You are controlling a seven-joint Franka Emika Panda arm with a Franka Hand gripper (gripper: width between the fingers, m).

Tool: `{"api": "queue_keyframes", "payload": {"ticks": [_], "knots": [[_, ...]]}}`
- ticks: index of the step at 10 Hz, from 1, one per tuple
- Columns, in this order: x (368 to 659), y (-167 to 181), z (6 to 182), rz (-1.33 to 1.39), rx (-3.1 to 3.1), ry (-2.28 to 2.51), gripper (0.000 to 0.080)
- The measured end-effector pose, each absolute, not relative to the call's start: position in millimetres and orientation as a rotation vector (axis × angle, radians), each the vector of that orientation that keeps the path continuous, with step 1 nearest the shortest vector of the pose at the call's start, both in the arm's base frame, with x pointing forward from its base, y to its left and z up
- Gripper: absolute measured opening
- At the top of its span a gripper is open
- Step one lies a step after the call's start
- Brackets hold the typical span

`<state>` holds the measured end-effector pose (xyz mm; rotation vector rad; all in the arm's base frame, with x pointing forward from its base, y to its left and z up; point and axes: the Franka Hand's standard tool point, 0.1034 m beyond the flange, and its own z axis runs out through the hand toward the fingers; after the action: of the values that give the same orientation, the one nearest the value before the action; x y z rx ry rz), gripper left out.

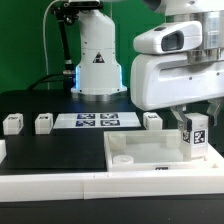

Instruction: Assemble square table

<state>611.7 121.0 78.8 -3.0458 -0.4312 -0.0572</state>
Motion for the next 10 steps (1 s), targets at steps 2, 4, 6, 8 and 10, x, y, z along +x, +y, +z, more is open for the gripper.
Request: {"api": "queue_keyframes", "payload": {"ticks": [2, 4, 6, 8, 10], "knots": [[611.8, 120.6, 78.7, -0.052, -3.060, -0.282, 0.0291], [612.2, 119.7, 77.9, -0.066, -3.072, 0.080, 0.0291], [612.1, 118.5, 77.7, -0.075, -3.044, 0.422, 0.0291], [612.1, 117.2, 77.4, -0.065, -2.987, 0.708, 0.0292], [611.9, 116.0, 77.0, -0.053, -2.883, 1.055, 0.0292]]}}
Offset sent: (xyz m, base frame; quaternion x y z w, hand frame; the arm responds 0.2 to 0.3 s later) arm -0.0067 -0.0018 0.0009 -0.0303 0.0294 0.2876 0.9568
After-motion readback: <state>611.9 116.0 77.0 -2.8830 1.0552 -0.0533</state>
